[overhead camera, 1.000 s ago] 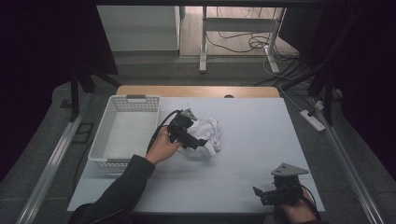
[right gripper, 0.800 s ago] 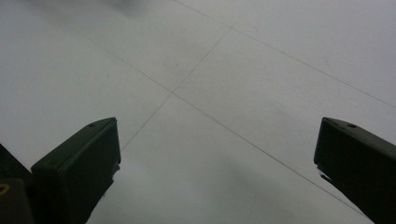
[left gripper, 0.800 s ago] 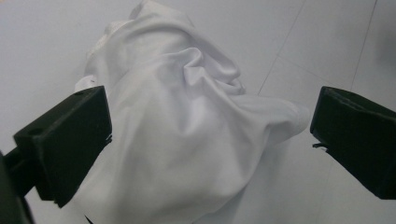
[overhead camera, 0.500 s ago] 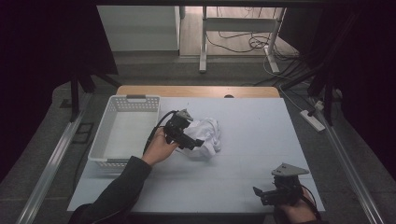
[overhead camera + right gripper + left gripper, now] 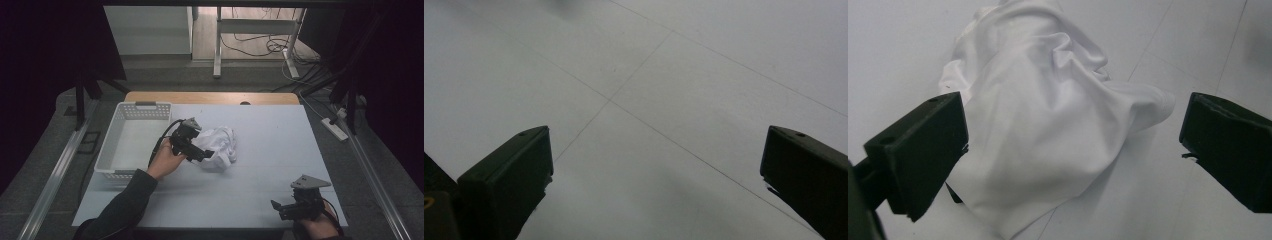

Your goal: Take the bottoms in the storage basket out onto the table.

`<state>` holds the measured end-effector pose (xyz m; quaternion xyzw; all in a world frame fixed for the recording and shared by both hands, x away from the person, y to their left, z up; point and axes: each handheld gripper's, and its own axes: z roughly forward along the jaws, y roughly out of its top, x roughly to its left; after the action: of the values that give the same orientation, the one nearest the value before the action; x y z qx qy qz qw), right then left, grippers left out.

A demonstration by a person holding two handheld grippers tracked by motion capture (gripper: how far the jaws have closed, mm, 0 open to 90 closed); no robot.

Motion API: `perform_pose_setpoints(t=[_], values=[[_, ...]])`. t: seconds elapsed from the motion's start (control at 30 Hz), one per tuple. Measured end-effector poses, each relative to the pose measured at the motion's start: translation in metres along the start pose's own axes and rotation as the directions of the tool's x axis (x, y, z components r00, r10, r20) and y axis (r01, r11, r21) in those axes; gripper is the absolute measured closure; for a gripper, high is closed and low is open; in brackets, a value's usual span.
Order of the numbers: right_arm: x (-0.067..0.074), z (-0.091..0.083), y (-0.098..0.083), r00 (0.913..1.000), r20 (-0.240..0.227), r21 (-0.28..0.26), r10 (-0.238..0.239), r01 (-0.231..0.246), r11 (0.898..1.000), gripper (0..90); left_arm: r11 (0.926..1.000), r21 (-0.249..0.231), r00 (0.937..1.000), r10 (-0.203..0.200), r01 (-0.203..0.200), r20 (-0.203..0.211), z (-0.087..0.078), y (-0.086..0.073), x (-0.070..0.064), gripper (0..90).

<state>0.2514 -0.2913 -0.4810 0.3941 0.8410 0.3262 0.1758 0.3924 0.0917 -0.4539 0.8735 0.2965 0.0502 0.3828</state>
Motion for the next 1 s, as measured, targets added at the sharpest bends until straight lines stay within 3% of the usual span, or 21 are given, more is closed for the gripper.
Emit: perform_pose_setpoints(t=[1.0], values=[[-0.001,-0.001,0.0,1.0,-0.002,-0.007,0.005,-0.005,1.0,0.6,0.9988,-0.031,0.9993,-0.037,0.037,0.01,-0.026,-0.025,-0.003,0.3]])
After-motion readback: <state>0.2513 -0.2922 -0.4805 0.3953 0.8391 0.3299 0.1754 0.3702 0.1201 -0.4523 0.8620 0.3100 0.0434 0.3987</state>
